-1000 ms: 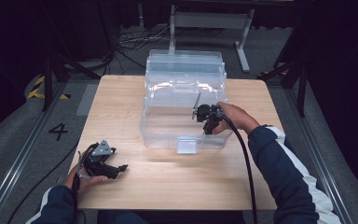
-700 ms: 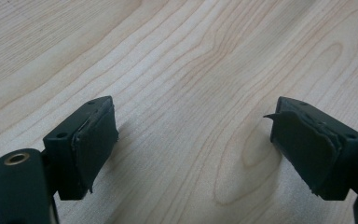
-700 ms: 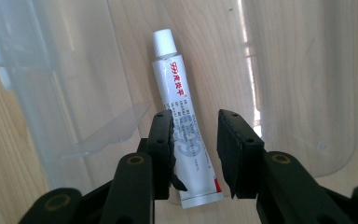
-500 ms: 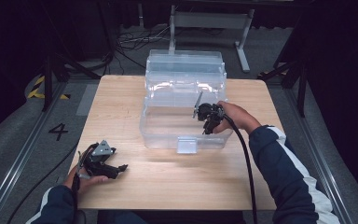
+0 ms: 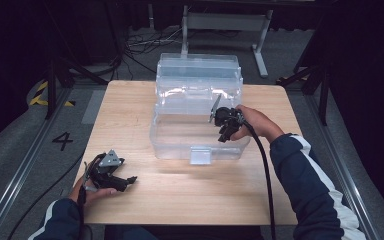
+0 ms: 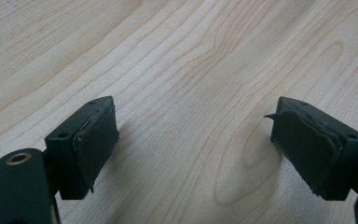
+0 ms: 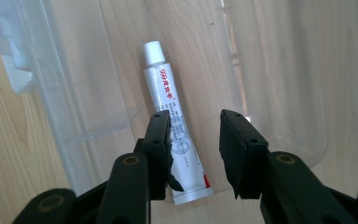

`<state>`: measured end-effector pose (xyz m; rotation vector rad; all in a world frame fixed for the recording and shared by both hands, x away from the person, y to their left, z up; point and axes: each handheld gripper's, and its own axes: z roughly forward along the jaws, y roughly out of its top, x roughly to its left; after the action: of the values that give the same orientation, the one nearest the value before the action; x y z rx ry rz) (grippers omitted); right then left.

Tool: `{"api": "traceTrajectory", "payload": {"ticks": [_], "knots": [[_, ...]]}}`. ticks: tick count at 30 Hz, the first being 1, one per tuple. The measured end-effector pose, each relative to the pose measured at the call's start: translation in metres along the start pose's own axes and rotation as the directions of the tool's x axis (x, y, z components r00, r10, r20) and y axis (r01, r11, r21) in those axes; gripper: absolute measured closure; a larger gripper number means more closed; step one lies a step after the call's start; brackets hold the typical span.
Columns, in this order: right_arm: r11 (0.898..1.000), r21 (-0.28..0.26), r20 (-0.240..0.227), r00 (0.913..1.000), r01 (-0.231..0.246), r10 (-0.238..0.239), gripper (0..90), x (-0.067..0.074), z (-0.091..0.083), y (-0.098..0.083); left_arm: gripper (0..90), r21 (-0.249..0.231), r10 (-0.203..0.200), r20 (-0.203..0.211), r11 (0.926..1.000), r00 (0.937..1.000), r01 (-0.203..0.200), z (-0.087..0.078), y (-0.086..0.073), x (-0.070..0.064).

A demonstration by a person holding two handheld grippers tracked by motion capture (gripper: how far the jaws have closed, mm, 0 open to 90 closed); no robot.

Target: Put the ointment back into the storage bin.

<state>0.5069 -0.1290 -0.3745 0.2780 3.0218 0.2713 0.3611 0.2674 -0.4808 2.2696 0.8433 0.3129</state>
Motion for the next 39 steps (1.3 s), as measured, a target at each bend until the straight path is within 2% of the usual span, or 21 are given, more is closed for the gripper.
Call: {"api": "traceTrajectory", "payload": {"ticks": [4,7,8,10,11,15,16,18,19,20,21,22,25,27,29,31,33,34,36,38,39], "knots": [[0.999,-0.038,0.011,0.9999,-0.007,0.007,63.7,0.0,-0.008,-0.003,16.9,0.018,0.001,-0.001,0.9998,1.0,-0.001,-0.001,0.003,-0.002],[0.998,-0.068,0.023,0.9996,-0.015,0.017,62.2,0.003,-0.015,-0.007,21.3,0.029,0.025,-0.013,0.9993,0.9996,-0.025,-0.001,0.009,-0.006],[0.996,-0.086,0.029,0.9994,-0.016,0.019,62.1,0.003,-0.019,-0.009,21.2,0.021,0.032,0.002,0.9993,0.9995,-0.032,-0.002,0.011,-0.007],[0.995,-0.099,0.032,0.9992,-0.019,0.022,61.9,0.004,-0.022,-0.01,21.7,0.006,0.045,0.003,0.999,0.999,-0.045,-0.003,0.016,-0.009],[0.99,-0.143,0.045,0.9988,-0.014,0.021,61.6,0.005,-0.03,-0.014,22.0,-0.009,0.05,0.001,0.9987,0.9987,-0.05,-0.004,0.023,-0.01],[0.974,-0.225,0.071,0.9968,-0.021,0.038,60.5,0.005,-0.042,-0.023,23.3,-0.018,0.072,-0.002,0.9972,0.9974,-0.072,-0.005,0.036,-0.014],[0.97,-0.24,0.074,0.9962,-0.028,0.047,60.4,0.004,-0.043,-0.025,24.1,-0.029,0.082,0.012,0.9962,0.9965,-0.082,-0.006,0.041,-0.016],[0.96,-0.281,0.107,0.9926,-0.025,0.057,59.7,0.002,-0.049,-0.03,25.7,-0.041,0.11,0.004,0.9931,0.9939,-0.11,-0.009,0.052,-0.02],[0.95,-0.31,0.109,0.9917,-0.032,0.069,59.6,0.001,-0.052,-0.033,26.1,-0.059,0.116,0.008,0.9915,0.9932,-0.115,-0.01,0.057,-0.021],[0.95,-0.31,0.109,0.9917,-0.032,0.069,59.6,0.001,-0.052,-0.033,26.8,-0.059,0.116,0.008,0.9915,0.9932,-0.115,-0.01,0.057,-0.021],[0.944,-0.33,0.118,0.9906,-0.026,0.068,59.5,0.001,-0.055,-0.036,26.8,-0.08,0.132,0.009,0.9882,0.9912,-0.131,-0.013,0.066,-0.023],[0.928,-0.373,0.137,0.9869,-0.028,0.085,59.5,0.0,-0.061,-0.04,28.1,-0.105,0.139,0.009,0.985,0.9903,-0.137,-0.016,0.076,-0.026],[0.907,-0.419,0.167,0.9802,-0.028,0.108,59.4,-0.002,-0.069,-0.044,29.1,-0.129,0.157,0.006,0.9795,0.9876,-0.155,-0.019,0.088,-0.028],[0.894,-0.446,0.169,0.9782,-0.034,0.121,59.1,-0.003,-0.074,-0.046,29.8,-0.147,0.167,0.011,0.9755,0.986,-0.163,-0.021,0.096,-0.03],[0.887,-0.461,0.185,0.974,-0.031,0.13,58.8,-0.005,-0.078,-0.048,30.9,-0.16,0.183,0.011,0.9708,0.9831,-0.178,-0.022,0.103,-0.032],[0.872,-0.489,0.2,0.969,-0.03,0.145,58.5,-0.006,-0.083,-0.05,33.9,-0.172,0.199,0.018,0.966,0.9799,-0.193,-0.023,0.108,-0.034],[0.858,-0.512,0.204,0.965,-0.038,0.165,57.9,-0.01,-0.087,-0.051,37.1,-0.176,0.205,0.029,0.9645,0.9784,-0.196,-0.022,0.112,-0.036],[0.856,-0.515,0.206,0.9646,-0.036,0.165,57.8,-0.011,-0.088,-0.052,37.8,-0.177,0.209,0.033,0.9636,0.9774,-0.2,-0.022,0.114,-0.036],[0.851,-0.523,0.221,0.9571,-0.046,0.188,57.5,-0.015,-0.093,-0.053,39.2,-0.174,0.229,0.027,0.9596,0.973,-0.221,-0.021,0.118,-0.039],[0.841,-0.54,0.225,0.9548,-0.043,0.194,57.5,-0.018,-0.096,-0.053,39.6,-0.177,0.233,0.035,0.9586,0.972,-0.223,-0.02,0.121,-0.041],[0.836,-0.547,0.236,0.9486,-0.049,0.21,57.5,-0.02,-0.098,-0.053,39.7,-0.176,0.237,0.035,0.9577,0.9709,-0.227,-0.019,0.123,-0.041]]}}
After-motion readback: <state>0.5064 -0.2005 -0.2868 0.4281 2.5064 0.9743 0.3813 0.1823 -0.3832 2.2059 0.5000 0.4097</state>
